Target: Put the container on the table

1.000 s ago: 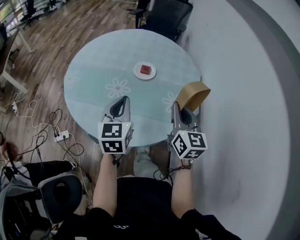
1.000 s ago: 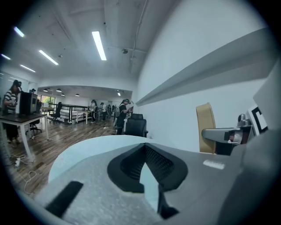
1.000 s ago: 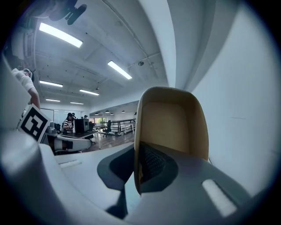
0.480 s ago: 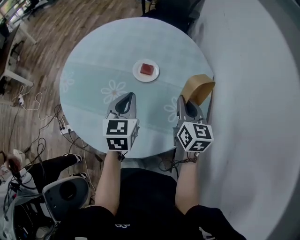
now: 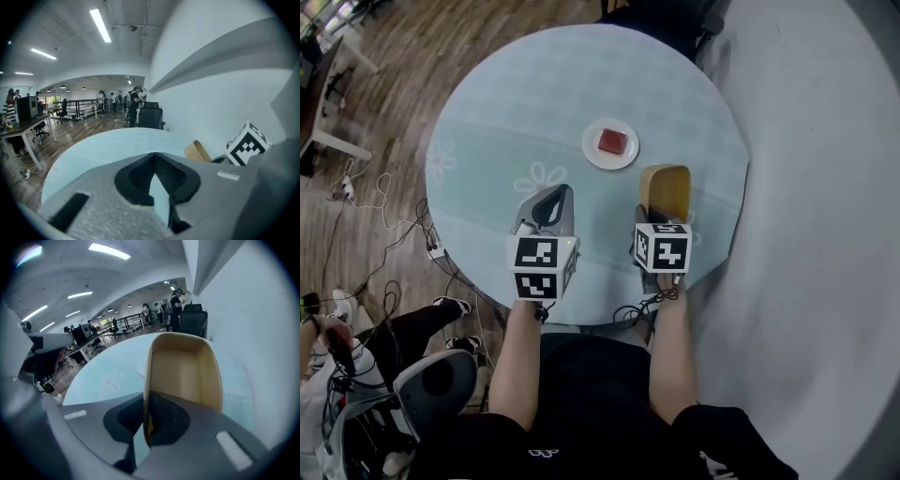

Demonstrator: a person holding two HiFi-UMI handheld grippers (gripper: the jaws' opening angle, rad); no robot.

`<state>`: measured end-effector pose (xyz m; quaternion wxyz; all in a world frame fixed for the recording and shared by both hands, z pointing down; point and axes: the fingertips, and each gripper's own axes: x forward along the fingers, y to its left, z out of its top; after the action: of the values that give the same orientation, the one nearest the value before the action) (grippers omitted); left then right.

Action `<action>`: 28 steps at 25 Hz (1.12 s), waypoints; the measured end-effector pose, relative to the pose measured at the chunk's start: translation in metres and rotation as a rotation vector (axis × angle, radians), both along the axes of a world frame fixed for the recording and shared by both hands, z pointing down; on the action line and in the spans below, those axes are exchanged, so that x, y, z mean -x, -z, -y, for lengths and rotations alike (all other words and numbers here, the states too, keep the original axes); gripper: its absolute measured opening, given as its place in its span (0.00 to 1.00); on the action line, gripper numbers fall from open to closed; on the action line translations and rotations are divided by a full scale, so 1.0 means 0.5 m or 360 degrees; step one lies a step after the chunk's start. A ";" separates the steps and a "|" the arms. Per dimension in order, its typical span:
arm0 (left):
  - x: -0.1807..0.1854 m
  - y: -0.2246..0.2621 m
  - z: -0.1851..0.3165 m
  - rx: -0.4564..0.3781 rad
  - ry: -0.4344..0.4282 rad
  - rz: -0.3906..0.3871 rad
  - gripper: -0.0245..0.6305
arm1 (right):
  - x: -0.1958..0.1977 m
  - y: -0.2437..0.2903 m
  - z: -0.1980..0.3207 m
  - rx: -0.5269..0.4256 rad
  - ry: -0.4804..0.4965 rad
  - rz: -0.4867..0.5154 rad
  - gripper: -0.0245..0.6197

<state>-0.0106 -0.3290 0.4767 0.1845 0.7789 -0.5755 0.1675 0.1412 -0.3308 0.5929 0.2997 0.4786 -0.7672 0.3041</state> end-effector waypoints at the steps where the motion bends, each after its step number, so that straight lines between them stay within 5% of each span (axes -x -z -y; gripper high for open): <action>1: 0.009 -0.007 0.003 0.0015 0.0008 -0.0002 0.04 | 0.007 -0.020 0.003 0.0018 0.0004 -0.0037 0.06; 9: 0.107 -0.028 0.020 0.0061 0.0118 -0.0021 0.04 | 0.084 -0.137 0.024 0.0251 0.0123 -0.0201 0.07; 14: 0.123 -0.015 0.036 0.0034 0.0112 -0.0021 0.04 | 0.106 -0.133 0.039 0.0275 0.0143 -0.0206 0.32; 19: 0.118 0.003 0.060 -0.0006 0.0080 -0.0033 0.04 | 0.097 -0.007 0.104 -0.0106 0.0037 -0.0054 0.28; 22: 0.102 0.040 0.080 -0.0123 0.0046 -0.0120 0.04 | 0.080 0.138 0.154 -0.0521 -0.0068 0.0083 0.06; 25: 0.085 0.103 0.091 -0.0297 0.0011 -0.0261 0.04 | 0.081 0.275 0.161 -0.0838 -0.0075 0.0264 0.05; 28: 0.076 0.162 0.094 -0.0427 -0.0002 -0.0263 0.04 | 0.077 0.374 0.142 -0.1021 -0.0096 0.0422 0.05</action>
<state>-0.0488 -0.3759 0.3959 0.1254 0.8081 -0.5749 0.0247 0.1026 -0.4021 0.4058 0.0225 0.5273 -0.8415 0.1157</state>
